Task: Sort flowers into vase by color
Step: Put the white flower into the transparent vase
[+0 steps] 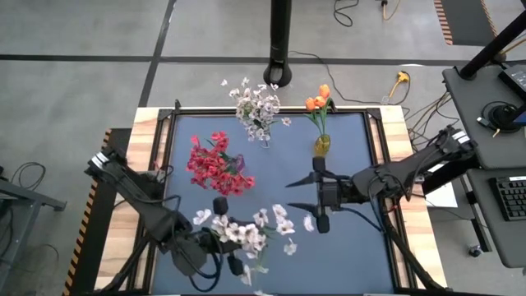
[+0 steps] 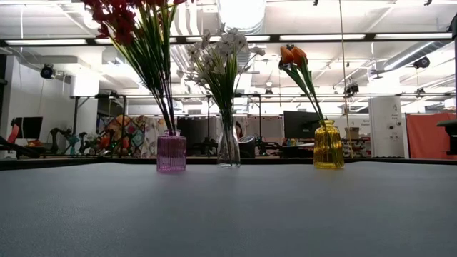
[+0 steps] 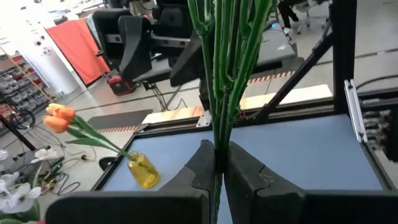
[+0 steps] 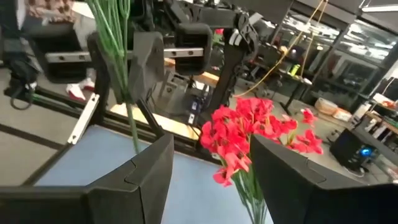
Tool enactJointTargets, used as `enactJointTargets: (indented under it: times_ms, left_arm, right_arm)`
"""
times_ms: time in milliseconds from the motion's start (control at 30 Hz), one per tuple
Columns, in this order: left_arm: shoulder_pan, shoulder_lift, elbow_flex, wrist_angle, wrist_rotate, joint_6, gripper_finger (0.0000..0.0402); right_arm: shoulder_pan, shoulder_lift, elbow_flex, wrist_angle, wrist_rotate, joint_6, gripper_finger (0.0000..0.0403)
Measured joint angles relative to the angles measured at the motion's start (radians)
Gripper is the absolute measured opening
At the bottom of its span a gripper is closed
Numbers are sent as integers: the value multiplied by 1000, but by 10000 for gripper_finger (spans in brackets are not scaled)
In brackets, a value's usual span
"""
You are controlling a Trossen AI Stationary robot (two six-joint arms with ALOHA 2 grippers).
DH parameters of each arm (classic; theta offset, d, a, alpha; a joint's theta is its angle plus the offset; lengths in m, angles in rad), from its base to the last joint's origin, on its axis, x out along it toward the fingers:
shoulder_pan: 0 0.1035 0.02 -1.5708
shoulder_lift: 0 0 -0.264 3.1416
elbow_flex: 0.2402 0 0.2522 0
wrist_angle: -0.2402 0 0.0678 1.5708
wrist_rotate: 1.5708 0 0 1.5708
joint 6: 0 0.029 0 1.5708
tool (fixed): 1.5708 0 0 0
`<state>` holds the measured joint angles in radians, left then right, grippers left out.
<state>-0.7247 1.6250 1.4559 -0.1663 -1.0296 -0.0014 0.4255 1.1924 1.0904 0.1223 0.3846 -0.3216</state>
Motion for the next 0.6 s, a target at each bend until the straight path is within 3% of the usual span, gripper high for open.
enactJointTargets:
  times_ms: [400,600]
  left_arm:
    - [92,84,0,58,-17,-58,4]
    - [125,104,0,75,-17,-94,4]
  right_arm:
    - [3,60,0,48,-150,39,207]
    - [1,95,0,91,-149,53,252]
